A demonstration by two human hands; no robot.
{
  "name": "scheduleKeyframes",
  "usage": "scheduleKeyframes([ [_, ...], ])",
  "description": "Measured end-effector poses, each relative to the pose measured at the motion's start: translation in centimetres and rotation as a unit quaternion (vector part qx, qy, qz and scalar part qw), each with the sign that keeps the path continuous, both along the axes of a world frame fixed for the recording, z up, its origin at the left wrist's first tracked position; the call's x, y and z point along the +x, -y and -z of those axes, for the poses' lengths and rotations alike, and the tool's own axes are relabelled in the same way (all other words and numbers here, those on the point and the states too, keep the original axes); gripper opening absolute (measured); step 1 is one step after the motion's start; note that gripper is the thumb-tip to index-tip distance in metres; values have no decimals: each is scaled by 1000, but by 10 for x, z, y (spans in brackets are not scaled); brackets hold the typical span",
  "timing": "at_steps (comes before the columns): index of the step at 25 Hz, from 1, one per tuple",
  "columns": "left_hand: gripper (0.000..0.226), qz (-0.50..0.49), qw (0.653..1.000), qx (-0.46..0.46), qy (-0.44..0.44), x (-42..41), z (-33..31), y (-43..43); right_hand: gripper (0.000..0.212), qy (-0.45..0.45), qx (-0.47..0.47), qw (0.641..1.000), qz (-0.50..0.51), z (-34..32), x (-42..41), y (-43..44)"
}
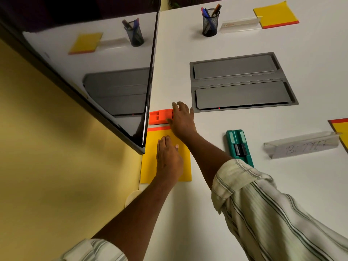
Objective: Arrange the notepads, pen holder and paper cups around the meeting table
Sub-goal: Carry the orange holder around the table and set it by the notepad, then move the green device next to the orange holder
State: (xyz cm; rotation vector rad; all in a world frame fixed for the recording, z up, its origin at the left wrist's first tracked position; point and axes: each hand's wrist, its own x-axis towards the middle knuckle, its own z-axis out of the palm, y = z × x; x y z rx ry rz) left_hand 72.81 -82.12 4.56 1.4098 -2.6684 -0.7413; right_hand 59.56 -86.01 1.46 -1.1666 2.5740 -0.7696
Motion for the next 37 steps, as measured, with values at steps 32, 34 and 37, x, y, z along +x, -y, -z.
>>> scheduleKeyframes([
  [32,51,120,992,-28,-39,121,-79,-212,41,-51,83,981,165,-108,121,-334],
  [34,51,113,992,-30,-42,112,-81,-212,41,-34,78,981,176,-105,114,-336],
  [37,52,103,994,-8,-44,101,-78,-215,40,-30,79,982,169,-94,109,-335],
])
